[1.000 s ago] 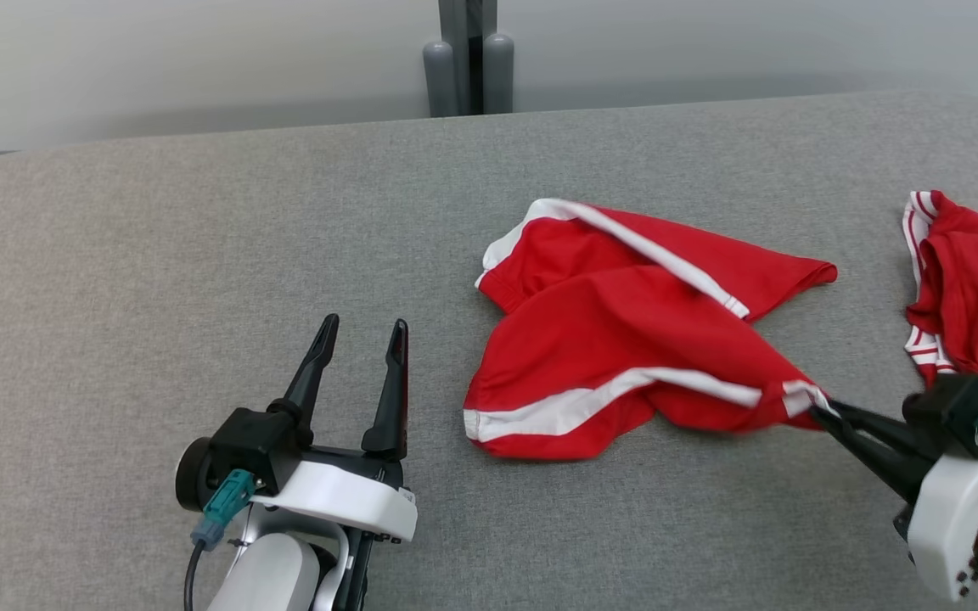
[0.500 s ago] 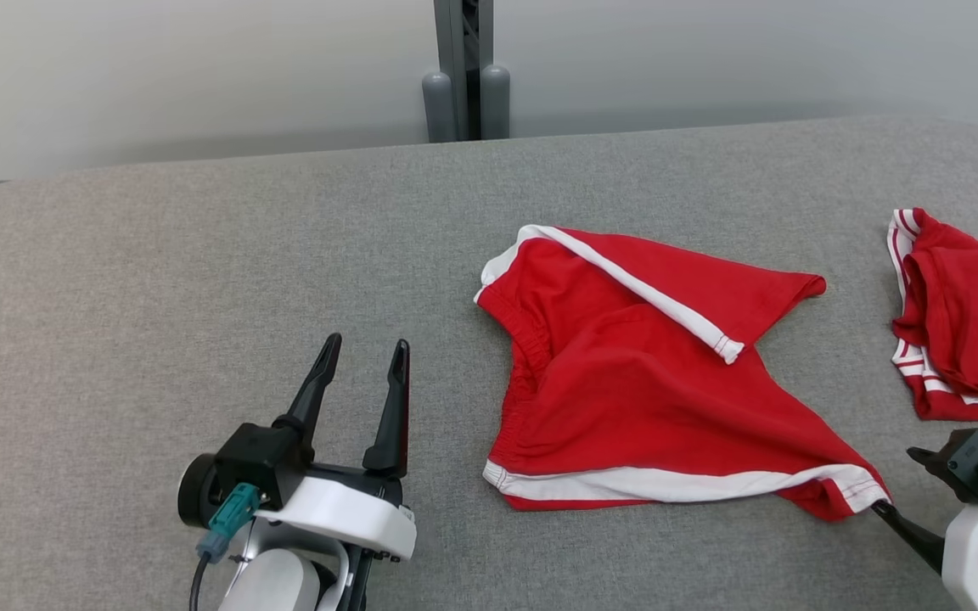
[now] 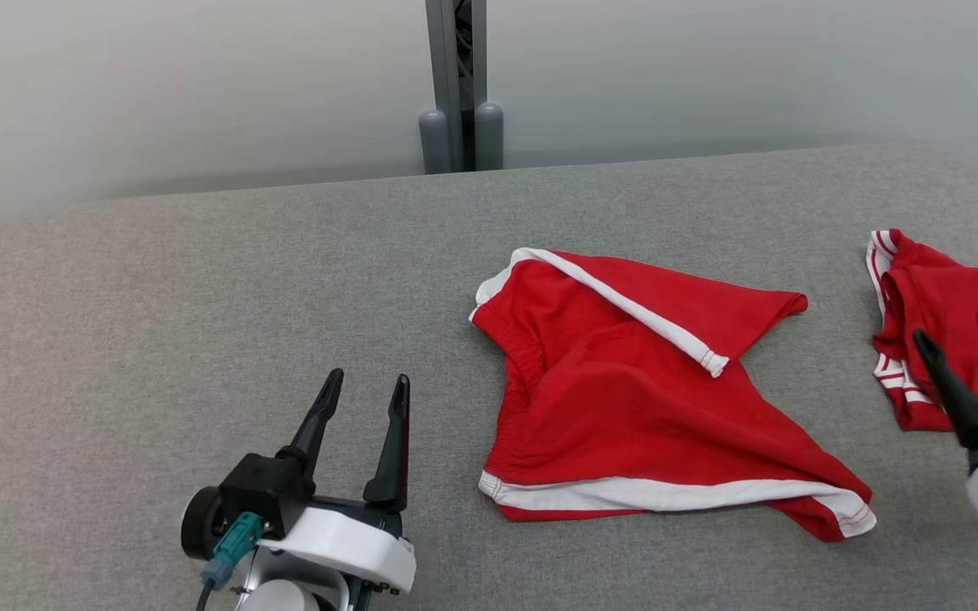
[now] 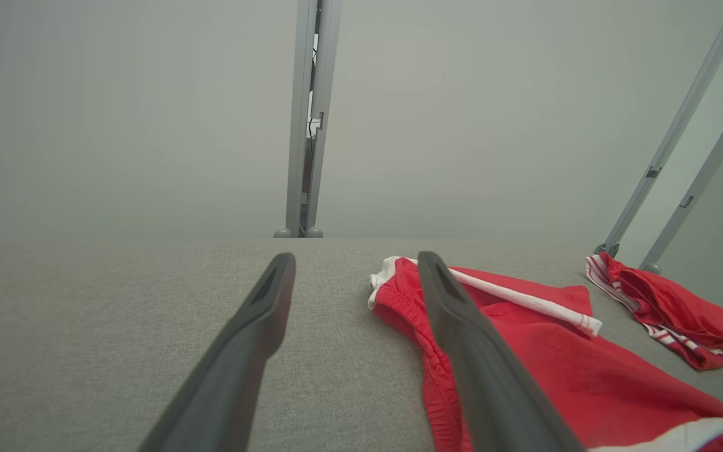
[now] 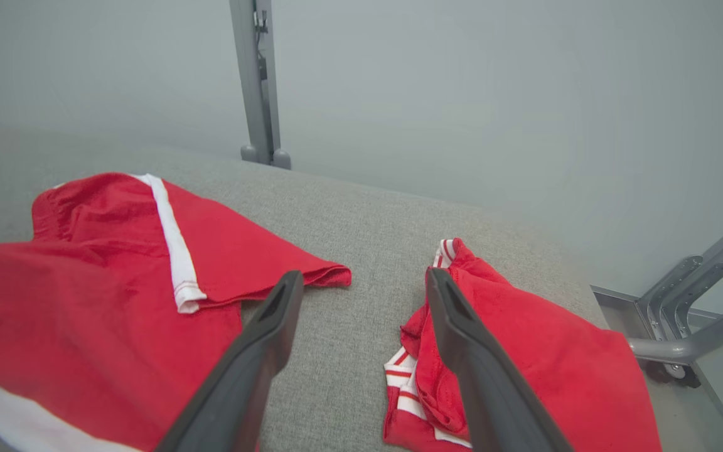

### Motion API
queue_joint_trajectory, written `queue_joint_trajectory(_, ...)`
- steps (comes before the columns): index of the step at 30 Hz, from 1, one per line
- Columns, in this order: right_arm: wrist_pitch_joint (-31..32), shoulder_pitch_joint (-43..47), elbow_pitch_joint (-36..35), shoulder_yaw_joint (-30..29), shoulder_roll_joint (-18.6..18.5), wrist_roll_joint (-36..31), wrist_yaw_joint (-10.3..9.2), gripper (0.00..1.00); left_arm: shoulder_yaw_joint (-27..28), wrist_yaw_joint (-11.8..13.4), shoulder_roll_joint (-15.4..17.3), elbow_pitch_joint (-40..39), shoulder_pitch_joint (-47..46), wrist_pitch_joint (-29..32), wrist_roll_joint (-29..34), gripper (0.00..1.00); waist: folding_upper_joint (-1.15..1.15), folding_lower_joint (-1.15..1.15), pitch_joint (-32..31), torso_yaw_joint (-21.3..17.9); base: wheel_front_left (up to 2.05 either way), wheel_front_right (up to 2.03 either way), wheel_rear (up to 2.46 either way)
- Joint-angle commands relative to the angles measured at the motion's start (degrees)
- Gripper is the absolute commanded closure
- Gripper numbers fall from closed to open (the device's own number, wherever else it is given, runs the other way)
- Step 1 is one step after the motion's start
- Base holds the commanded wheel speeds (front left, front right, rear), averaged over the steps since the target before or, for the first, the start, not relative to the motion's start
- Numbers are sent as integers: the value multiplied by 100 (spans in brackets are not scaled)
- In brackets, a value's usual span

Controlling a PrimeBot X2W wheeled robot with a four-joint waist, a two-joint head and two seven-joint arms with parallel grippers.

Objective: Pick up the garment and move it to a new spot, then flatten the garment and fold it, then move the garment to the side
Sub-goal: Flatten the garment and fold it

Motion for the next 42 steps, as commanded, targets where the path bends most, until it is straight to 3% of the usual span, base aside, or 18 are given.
queue_joint_trajectory(1, -199, 207, -99, -202, 213, 28, -1, 0, -17, -17, 23, -4, 34, -15, 14, 0, 0, 0, -11, 7, 0, 0, 0)
queue_joint_trajectory(7, -717, 858, -355, -868, 1037, -27, 0, 0, -156, -54, 23, 65, 97, -15, -18, 0, 0, 0, -7, 44, 0, 0, 0)
queue_joint_trajectory(12, -742, 1143, -416, -1039, 1436, -197, 0, 0, -296, -96, 23, 192, 103, -15, -27, 0, 0, 0, 22, 47, 0, 0, 0)
queue_joint_trajectory(17, -612, 1157, -365, -1222, 1547, -317, 0, 0, -311, -115, 24, 233, 56, -15, -28, 0, 0, 0, 63, 32, 0, 0, 0)
queue_joint_trajectory(21, -546, 1106, -356, -1398, 1632, -451, 0, 0, -689, -612, 16, 616, -54, -16, 24, 0, 0, 0, 121, -3, 0, 0, 0)
queue_joint_trajectory(24, -510, 1082, -381, -1480, 1688, -523, 0, 0, -903, -838, 30, 1045, -196, -14, 26, 0, 0, 0, 184, -56, 0, 0, 0)
queue_joint_trajectory(32, -503, 1062, -402, -1495, 1766, -628, 0, 0, -1263, -963, 22, 2106, -789, 21, 111, 0, 0, 0, 360, -275, 0, 0, 0)
queue_joint_trajectory(42, -544, 1055, -291, -1603, 1804, -688, 0, 0, -1578, -1036, 24, 2695, -1177, 47, -74, 0, 0, 0, 452, -370, 0, 0, 0)
